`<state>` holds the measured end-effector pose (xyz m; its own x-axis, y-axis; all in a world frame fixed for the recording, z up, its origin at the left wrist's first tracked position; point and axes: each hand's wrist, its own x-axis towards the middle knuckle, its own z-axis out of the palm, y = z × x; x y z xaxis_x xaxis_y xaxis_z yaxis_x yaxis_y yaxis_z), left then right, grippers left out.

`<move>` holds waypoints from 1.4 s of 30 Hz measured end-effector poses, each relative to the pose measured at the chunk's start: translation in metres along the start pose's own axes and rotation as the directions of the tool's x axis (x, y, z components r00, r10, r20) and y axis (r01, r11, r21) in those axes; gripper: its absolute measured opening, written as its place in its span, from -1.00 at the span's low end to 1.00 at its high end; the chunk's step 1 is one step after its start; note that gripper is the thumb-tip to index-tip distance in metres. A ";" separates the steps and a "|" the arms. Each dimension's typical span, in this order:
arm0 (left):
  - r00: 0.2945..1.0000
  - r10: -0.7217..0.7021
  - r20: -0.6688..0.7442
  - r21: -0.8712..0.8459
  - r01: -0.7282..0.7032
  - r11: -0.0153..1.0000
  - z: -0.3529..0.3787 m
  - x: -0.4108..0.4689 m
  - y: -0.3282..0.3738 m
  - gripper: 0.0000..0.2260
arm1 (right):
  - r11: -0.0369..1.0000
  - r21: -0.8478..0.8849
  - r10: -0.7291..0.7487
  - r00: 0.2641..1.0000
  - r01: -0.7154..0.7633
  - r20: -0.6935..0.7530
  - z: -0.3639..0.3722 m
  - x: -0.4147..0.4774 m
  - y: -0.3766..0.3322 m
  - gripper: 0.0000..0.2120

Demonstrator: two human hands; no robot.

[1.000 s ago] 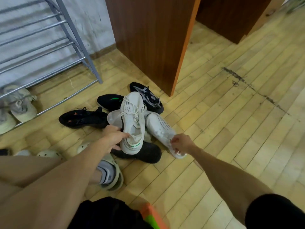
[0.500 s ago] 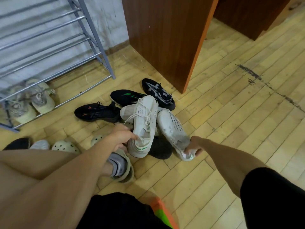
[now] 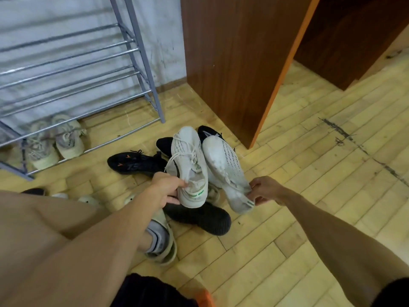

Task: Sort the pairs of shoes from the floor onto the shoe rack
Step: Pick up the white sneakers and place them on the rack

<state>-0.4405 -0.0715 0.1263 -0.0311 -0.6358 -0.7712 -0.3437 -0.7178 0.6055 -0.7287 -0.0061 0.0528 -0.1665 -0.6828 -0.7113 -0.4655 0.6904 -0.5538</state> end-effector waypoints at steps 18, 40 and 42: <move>0.974 -0.053 -0.219 -0.310 -0.018 0.951 -0.143 0.105 0.062 -0.52 | 0.990 0.140 -0.056 0.989 0.037 0.138 0.062 0.141 -0.253 -0.80; 0.942 0.030 -0.335 -0.414 -0.175 0.893 -0.243 0.325 0.129 -0.78 | 0.968 0.168 -0.167 0.979 0.185 -0.117 0.152 0.324 -0.401 -0.73; 0.950 0.034 -0.311 -0.417 -0.169 0.893 -0.239 0.335 0.131 -0.78 | 0.969 0.161 -0.155 0.971 0.185 -0.184 0.154 0.332 -0.397 -0.78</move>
<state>-0.2714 -0.4465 -0.0054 0.2502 -0.7169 -0.6508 0.0893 -0.6522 0.7528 -0.4651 -0.4698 -0.0300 -0.2498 -0.8136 -0.5250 -0.3419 0.5814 -0.7383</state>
